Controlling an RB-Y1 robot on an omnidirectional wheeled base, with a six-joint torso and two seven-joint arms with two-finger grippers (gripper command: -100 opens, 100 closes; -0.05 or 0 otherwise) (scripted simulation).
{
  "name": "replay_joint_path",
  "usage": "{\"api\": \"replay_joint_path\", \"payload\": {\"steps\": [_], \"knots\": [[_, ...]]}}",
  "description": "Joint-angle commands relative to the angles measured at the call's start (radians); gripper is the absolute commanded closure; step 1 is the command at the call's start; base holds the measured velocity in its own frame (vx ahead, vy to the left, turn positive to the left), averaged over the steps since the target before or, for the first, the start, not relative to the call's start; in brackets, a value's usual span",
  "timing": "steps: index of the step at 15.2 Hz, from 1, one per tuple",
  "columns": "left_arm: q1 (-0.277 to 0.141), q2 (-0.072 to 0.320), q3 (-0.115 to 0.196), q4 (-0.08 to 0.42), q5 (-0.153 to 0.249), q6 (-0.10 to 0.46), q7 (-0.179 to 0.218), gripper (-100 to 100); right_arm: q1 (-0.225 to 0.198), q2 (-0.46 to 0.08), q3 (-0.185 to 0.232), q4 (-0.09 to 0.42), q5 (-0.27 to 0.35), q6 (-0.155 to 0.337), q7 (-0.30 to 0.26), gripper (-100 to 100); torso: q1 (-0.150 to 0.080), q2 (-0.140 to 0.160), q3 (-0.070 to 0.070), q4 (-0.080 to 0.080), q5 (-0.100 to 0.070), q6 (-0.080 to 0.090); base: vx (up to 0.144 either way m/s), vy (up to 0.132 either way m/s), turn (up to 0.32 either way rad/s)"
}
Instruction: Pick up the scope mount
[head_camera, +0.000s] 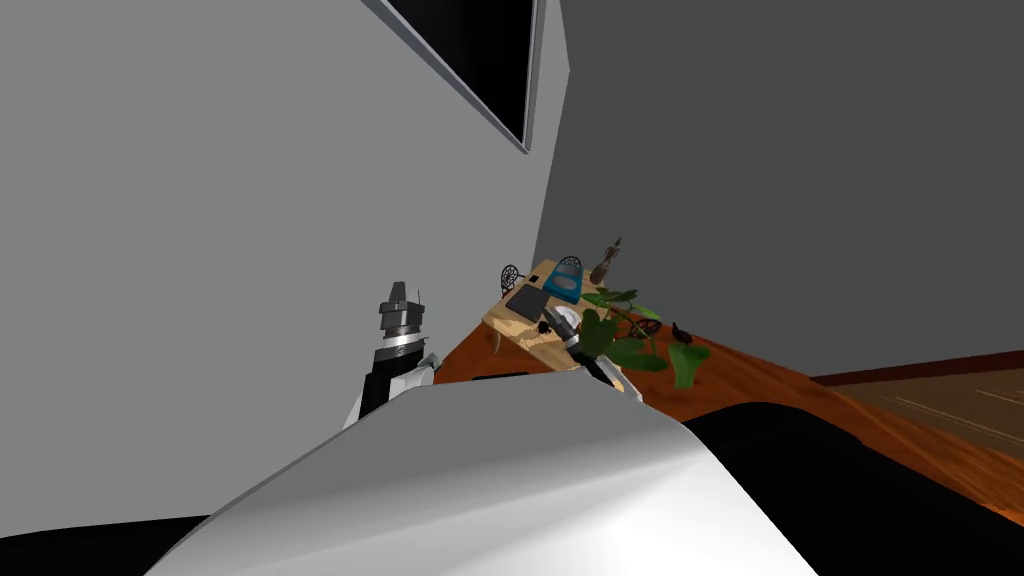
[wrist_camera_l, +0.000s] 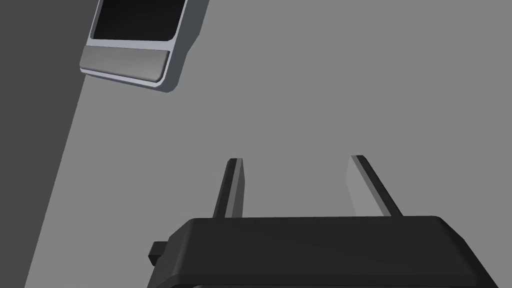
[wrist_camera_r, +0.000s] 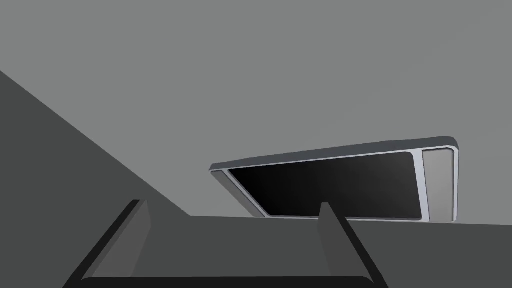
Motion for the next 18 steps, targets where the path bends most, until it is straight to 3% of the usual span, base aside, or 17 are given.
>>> {"api": "replay_joint_path", "payload": {"steps": [1,18], "knots": [[0.0,0.0,0.0,0.0,0.0,0.0,0.0,0,-0.002,-0.05,0.019,0.05,0.029,-0.003,0.016,-100,0.0,0.0,0.0,0.0,0.0,0.0,0.071,0.005,0.187],[0.0,0.0,0.0,0.0,0.0,0.0,0.0,0,-0.017,-0.387,0.147,0.371,0.209,0.012,0.112,-100,0.0,0.001,0.001,0.0,0.0,0.0,0.066,0.003,0.16]]}}
